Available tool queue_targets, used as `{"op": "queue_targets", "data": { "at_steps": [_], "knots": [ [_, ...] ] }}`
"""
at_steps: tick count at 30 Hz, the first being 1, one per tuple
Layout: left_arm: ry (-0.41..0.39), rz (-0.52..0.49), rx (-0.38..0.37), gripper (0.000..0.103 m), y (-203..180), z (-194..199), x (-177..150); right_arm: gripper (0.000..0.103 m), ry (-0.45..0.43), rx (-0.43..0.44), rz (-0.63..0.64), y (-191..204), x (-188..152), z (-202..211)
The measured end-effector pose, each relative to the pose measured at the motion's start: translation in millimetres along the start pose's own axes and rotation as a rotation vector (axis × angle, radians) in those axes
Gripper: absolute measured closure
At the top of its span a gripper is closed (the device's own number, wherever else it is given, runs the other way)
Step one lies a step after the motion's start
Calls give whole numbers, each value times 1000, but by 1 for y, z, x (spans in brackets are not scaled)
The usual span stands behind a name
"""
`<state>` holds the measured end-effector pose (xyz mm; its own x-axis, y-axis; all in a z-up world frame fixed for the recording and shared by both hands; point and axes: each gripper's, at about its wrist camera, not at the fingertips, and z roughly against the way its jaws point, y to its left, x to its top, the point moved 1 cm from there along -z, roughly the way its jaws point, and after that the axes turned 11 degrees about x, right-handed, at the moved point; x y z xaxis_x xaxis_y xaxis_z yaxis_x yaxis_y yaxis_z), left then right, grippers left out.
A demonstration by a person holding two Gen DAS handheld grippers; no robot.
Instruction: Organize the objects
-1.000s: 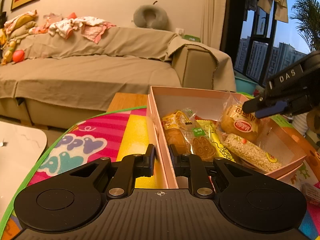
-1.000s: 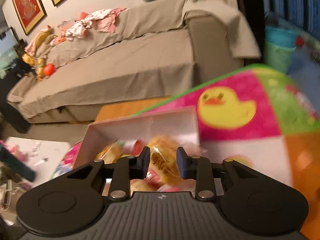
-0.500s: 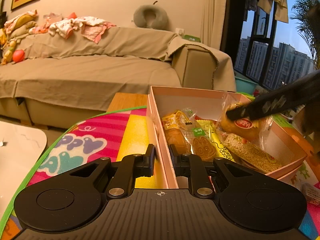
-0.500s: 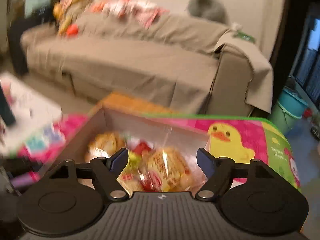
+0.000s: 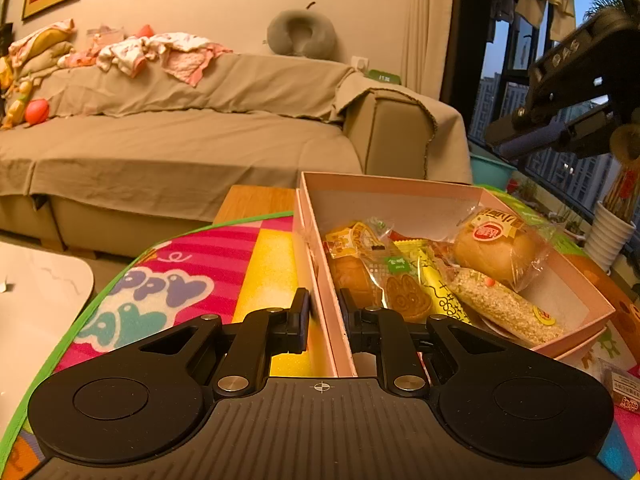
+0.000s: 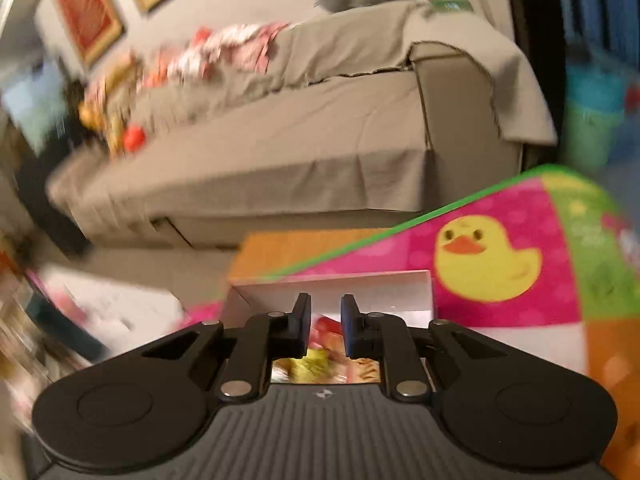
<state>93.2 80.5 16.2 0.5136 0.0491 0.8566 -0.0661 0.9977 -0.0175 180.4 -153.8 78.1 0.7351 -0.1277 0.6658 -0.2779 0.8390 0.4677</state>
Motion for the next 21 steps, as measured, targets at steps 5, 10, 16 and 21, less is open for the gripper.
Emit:
{"op": "queue_targets", "data": {
  "at_steps": [5,10,16,21],
  "knots": [
    [0,0,0,85,0,0,0,56,1,-108,100,-3,-11,-12],
    [0,0,-1,85,0,0,0,38,117,-213,341,11,-40,-40],
    [0,0,-1,85,0,0,0,50,210,-320,500,25,-70,-69],
    [0,0,-2,85,0,0,0,52,113,-262,376,30,-49,-33]
  ]
}}
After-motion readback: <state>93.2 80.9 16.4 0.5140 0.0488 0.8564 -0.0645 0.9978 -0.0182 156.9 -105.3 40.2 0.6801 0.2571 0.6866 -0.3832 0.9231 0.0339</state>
